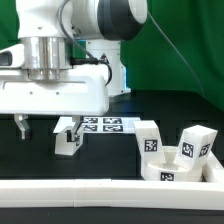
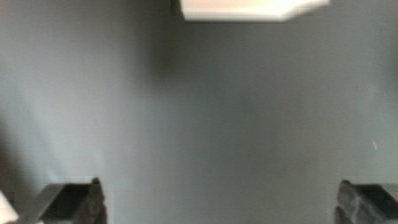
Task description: Assemble stool
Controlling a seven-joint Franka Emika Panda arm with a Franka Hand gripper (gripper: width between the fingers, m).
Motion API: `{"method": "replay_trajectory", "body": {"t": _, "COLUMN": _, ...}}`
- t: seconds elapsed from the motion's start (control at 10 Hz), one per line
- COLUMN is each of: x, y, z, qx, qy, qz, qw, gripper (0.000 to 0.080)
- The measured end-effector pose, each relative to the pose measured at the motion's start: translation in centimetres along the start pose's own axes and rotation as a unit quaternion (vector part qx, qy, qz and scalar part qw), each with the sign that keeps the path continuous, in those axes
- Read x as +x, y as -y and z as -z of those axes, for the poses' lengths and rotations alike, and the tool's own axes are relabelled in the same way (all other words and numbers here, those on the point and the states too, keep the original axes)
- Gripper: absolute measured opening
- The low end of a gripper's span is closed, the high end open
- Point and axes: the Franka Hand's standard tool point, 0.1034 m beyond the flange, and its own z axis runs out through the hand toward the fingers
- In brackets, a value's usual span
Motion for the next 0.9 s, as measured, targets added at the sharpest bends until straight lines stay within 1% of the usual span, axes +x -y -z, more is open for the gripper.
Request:
{"method": "replay_trajectory", "body": {"t": 0.1, "x": 0.1, "y": 0.6, "z": 0.1, "qx": 0.010, "qy": 0.020, "qz": 0.002, "qw": 1.000, "gripper": 0.0648}}
{"method": "replay_trajectory", "body": {"t": 0.2, "x": 0.5, "y": 0.5, "z": 0.2, "qx": 0.008, "qy": 0.015, "qz": 0.003, "qw": 1.000, "gripper": 0.0648}}
{"method": "replay_trajectory", "body": {"t": 0.3, "x": 0.2, "y": 0.7, "z": 0.0, "qx": 0.012, "qy": 0.025, "qz": 0.002, "qw": 1.000, "gripper": 0.0648}}
{"method": "replay_trajectory", "body": {"t": 0.4, "x": -0.1, "y": 1.3, "z": 0.0, "qx": 0.026, "qy": 0.067, "qz": -0.001, "qw": 0.997, "gripper": 0.0648}}
{"method": "replay_trajectory", "body": {"t": 0.5, "x": 0.0, "y": 1.6, "z": 0.2, "qx": 0.034, "qy": 0.102, "qz": -0.001, "qw": 0.994, "gripper": 0.0648}}
{"method": "replay_trajectory", "body": {"t": 0.6, "x": 0.0, "y": 1.7, "z": 0.1, "qx": 0.037, "qy": 0.121, "qz": -0.005, "qw": 0.992, "gripper": 0.0648}}
{"method": "replay_trajectory", "body": {"t": 0.7, "x": -1.0, "y": 1.8, "z": -0.1, "qx": 0.038, "qy": 0.176, "qz": -0.023, "qw": 0.983, "gripper": 0.0648}}
{"method": "replay_trajectory", "body": {"t": 0.8, "x": -0.9, "y": 1.5, "z": -0.3, "qx": 0.039, "qy": 0.209, "qz": -0.033, "qw": 0.977, "gripper": 0.0648}}
{"method": "replay_trajectory", "body": {"t": 0.9, "x": -1.1, "y": 1.0, "z": -0.2, "qx": 0.039, "qy": 0.258, "qz": -0.039, "qw": 0.965, "gripper": 0.0648}}
